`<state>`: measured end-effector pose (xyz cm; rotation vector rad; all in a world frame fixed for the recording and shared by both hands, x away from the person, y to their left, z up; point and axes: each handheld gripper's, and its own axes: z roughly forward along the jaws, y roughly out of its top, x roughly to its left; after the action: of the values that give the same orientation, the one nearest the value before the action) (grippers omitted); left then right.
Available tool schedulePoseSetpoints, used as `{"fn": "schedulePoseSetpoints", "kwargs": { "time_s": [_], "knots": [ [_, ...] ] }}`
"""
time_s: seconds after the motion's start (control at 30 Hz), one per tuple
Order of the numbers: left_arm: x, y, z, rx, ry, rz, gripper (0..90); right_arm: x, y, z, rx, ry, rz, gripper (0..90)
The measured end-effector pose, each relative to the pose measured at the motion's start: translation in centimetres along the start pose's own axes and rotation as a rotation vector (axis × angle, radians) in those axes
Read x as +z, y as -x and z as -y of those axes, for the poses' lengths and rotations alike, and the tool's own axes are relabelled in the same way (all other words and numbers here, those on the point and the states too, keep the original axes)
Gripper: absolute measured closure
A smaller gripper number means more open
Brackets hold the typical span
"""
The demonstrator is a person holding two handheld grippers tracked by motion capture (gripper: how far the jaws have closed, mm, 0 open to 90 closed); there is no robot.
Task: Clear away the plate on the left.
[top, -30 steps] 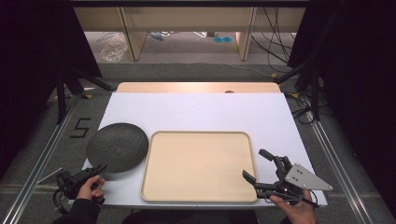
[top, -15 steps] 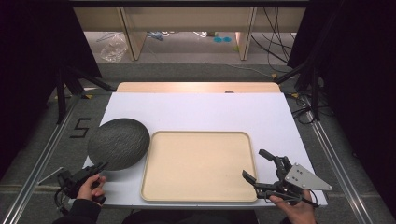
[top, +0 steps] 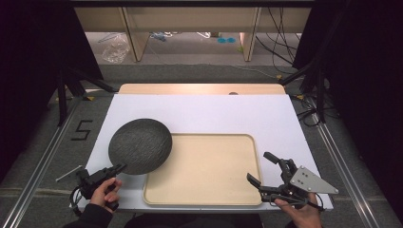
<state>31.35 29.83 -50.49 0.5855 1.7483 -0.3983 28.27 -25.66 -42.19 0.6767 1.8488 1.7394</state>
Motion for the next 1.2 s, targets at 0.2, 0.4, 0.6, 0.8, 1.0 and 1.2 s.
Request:
{"fn": "schedulePoseSetpoints", "kwargs": {
  "time_s": [0.2,0.4,0.6,0.8,1.0,1.2],
  "knots": [
    [0.8,0.3,1.0,0.019,-0.062,0.004,86.2,-0.2,-0.1,0.0,0.013,-0.016,0.009,15.8],
    [1.9,0.6,2.2,0.023,-0.114,0.021,86.1,-0.2,-0.1,0.0,0.019,-0.005,0.010,15.8],
    [2.8,0.8,3.1,0.028,-0.164,0.018,85.7,-0.1,0.0,0.0,0.009,0.004,-0.003,15.8],
    [3.7,1.0,4.0,0.058,-0.223,0.012,85.4,-0.2,-0.1,0.0,0.018,-0.002,0.002,15.8],
    [4.6,1.5,5.0,0.095,-0.275,0.028,85.4,-0.2,-0.1,-0.1,0.016,-0.006,-0.003,15.8],
    [5.5,1.7,5.9,0.117,-0.326,0.014,84.5,-0.2,0.0,0.0,0.012,-0.006,-0.003,15.8]
  ]
}}
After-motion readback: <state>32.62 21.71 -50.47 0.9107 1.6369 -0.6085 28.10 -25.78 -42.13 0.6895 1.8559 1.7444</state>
